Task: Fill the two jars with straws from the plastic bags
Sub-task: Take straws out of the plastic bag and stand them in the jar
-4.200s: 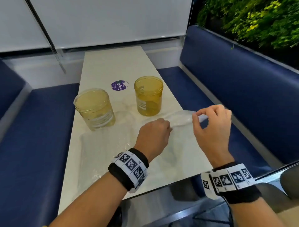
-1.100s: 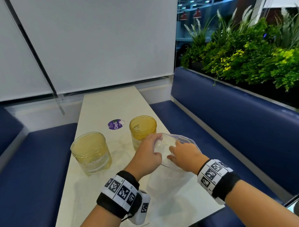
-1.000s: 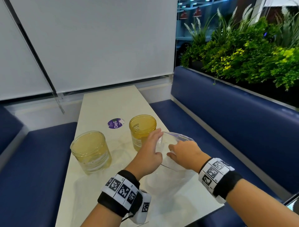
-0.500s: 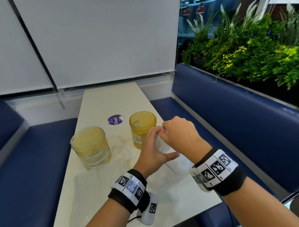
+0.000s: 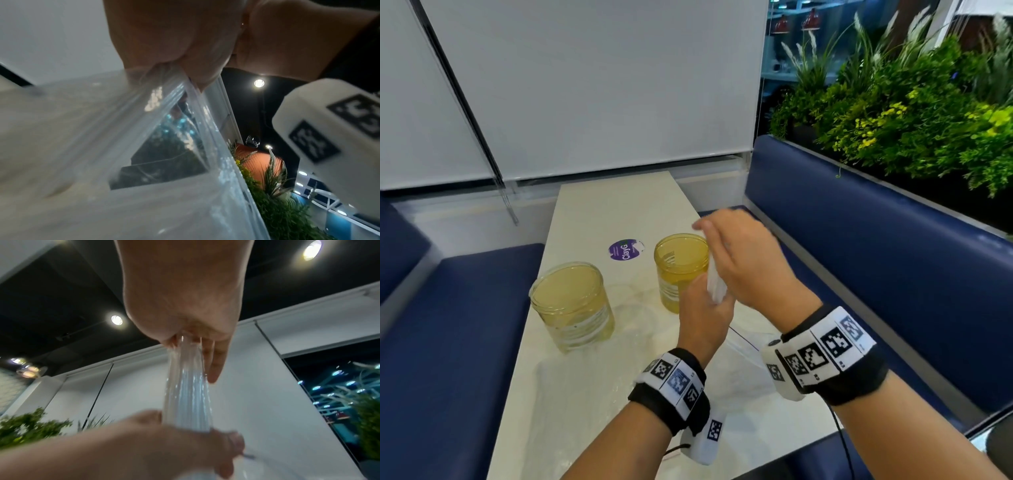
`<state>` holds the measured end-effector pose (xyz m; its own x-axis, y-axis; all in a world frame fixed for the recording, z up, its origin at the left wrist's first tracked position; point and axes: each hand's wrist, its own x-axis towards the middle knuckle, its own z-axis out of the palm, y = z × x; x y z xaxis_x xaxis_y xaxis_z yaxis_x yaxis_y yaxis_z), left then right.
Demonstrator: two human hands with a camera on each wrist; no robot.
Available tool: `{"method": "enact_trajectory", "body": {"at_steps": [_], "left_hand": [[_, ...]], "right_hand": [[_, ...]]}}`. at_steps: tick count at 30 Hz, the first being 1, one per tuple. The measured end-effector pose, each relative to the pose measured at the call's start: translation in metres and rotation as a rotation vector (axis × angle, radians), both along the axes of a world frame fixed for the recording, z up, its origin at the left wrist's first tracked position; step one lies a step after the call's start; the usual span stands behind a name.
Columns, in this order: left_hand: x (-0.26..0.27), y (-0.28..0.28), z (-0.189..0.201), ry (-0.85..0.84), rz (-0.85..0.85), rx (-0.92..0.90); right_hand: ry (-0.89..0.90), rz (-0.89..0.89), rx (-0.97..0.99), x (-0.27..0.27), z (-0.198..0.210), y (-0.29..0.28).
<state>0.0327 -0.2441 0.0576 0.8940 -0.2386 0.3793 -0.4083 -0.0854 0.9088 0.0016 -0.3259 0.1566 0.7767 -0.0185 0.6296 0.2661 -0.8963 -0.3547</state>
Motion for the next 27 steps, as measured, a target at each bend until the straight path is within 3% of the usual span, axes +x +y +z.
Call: {"method": "enact_trajectory", "body": {"at_steps": [3,5,8,11,15,20,27], "left_hand": [[0.004,0.004,-0.004,0.053,0.012,-0.002],[0.005,0.007,-0.004,0.064,0.02,-0.027],[0.009,0.008,-0.001,0.061,0.035,-0.039],[0.014,0.013,0.003,0.095,0.04,-0.132],[0.012,0.02,0.003,0.171,0.04,-0.099],[0.02,0.029,0.0,0.242,0.025,-0.041],[0.02,0.037,-0.014,0.338,-0.02,-0.082]], "right_hand": [[0.214,0.066,0.032,0.003,-0.013,0.006],[0.194,0.075,0.167,0.0,-0.015,0.006],[0.246,-0.114,0.302,-0.001,-0.02,0.006],[0.377,-0.171,0.141,0.008,-0.035,0.014],[0.298,-0.206,-0.02,0.021,-0.038,0.024],[0.259,-0.178,-0.05,0.03,-0.022,0.036],[0.05,-0.137,0.111,0.045,0.06,0.025]]}}
